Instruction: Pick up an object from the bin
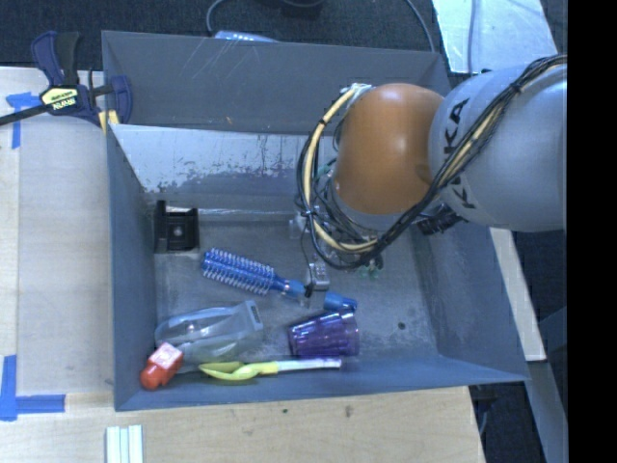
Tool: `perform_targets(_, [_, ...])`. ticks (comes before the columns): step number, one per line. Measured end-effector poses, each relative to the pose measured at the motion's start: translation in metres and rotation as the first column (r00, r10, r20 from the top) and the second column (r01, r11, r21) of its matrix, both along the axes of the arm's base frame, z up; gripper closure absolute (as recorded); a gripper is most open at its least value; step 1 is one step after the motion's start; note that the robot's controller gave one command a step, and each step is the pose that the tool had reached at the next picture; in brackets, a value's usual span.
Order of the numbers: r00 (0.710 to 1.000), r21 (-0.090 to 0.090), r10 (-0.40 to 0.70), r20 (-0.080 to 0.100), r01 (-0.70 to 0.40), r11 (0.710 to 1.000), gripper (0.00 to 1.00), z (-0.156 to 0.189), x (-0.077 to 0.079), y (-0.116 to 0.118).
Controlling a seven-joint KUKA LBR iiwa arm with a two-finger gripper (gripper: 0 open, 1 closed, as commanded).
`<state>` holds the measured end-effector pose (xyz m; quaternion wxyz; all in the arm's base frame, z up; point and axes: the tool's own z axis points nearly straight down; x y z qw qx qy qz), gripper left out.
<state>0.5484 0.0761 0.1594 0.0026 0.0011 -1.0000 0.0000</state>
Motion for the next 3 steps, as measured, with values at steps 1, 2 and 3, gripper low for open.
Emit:
perform_targets(1, [1.0,0.001,-0.002,0.008,0.002,1.0,0.0,0.005,0.002,0.0])
perform_targets(2, [1.0,0.002,-0.027,0.013,0.027,1.0,0.0,-0.041,0.008,-0.006])
perform_targets(3, [0.998,0.002,-0.063,0.01,0.063,0.998,0.0,-0.087,-0.003,-0.004])
